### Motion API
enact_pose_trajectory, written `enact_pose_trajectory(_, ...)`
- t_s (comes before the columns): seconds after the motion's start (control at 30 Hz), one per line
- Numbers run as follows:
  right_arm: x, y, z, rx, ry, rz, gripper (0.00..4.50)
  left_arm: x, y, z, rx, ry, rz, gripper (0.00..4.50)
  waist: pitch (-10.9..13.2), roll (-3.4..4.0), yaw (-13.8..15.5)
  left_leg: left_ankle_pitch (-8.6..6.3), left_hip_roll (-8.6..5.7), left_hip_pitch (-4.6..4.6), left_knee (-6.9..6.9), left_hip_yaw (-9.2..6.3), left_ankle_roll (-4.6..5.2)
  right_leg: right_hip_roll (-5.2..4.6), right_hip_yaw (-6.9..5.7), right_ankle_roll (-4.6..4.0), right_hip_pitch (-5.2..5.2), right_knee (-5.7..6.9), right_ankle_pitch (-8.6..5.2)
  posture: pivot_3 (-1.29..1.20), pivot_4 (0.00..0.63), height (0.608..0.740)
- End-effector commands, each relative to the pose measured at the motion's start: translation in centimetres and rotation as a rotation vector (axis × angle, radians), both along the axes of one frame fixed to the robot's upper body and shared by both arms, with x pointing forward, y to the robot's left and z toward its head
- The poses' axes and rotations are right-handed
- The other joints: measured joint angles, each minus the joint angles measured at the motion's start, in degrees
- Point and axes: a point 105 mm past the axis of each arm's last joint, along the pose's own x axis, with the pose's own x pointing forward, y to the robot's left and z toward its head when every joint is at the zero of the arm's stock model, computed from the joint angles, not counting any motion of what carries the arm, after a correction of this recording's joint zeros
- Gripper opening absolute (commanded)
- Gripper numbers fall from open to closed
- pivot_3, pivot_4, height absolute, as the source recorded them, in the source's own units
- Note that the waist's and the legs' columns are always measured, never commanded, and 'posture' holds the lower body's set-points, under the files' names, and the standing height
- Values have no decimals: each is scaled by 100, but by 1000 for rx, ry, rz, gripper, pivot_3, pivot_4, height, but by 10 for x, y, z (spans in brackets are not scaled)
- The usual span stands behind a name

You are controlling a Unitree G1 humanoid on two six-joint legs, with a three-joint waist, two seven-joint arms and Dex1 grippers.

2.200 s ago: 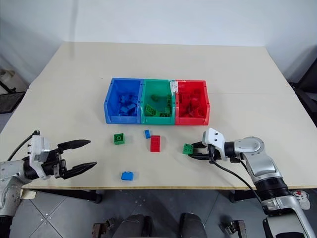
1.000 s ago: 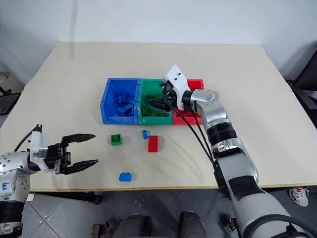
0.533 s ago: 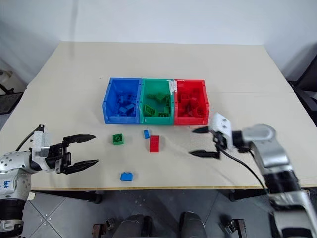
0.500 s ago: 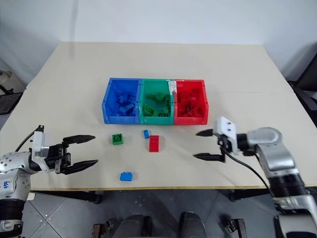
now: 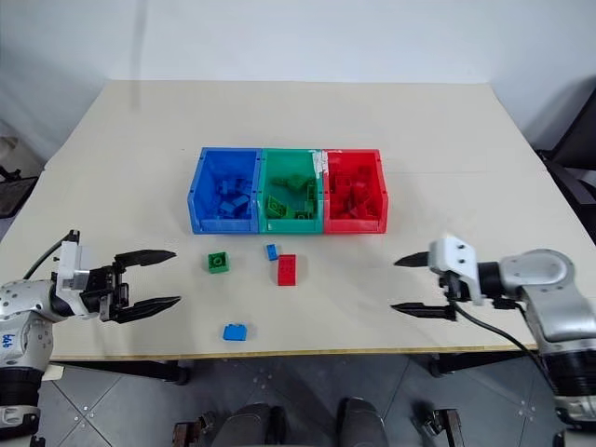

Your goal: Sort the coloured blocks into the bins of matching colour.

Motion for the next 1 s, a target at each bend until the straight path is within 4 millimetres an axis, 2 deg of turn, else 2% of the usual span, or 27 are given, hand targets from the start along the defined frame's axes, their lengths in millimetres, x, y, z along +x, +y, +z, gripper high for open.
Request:
enact_pose_trajectory(0.03, -1, 29, 2, 16, -23, 90, 4479, -3, -2, 6, 7, -23, -8, 4500, 0, 0, 21, 0, -3, -1, 1, -2, 0, -1, -1, 0, 1, 0, 0, 0, 150, 740)
enact_pose_trajectory(0.1, 3, 56, -1, 37, -24, 152, 4479, -7, -4, 7, 5, -24, -14, 4500, 0, 0, 6, -1, -7, -2, 5, -7, 2, -3, 0, 0, 6, 0, 0, 0, 150, 740)
enact_pose_trajectory(0.17, 9, 74, -4, 48, -30, 173, 4479, -10, -4, 8, 5, -21, -15, 4500, 1, 1, -6, -1, -4, -3, 6, -9, 1, -3, 2, 0, 5, 0, 0, 0, 150, 740)
enact_pose_trajectory(0.4, 20, 116, -19, 58, -14, 185, 4479, -21, -3, 7, 9, -7, 1, 4500, 1, 2, 2, -2, -10, -5, 7, -28, 0, 0, 2, 0, 5, 16, 0, 0, 150, 740)
enact_pose_trajectory(0.6, 42, 126, -28, 88, -11, 115, 4479, -28, -3, 7, -6, -9, 37, 4500, 1, 3, -23, -2, -9, -1, 8, -28, 0, 2, 3, 0, 5, 22, 0, 0, 150, 740)
enact_pose_trajectory(0.73, 53, 128, -25, 101, -19, 98, 4479, -29, -3, 7, -11, -14, 52, 4500, 2, 3, -23, -2, -7, 1, 8, -28, -2, 2, 6, -1, 1, 33, -1, 0, 150, 740)
enact_pose_trajectory(1.0, 48, 130, -6, 160, -44, 153, 4479, -28, -3, 8, -19, -28, 71, 4500, 2, 3, -23, -2, -10, 0, 9, -32, -2, 0, 7, -1, -1, 40, -1, 0, 150, 740)
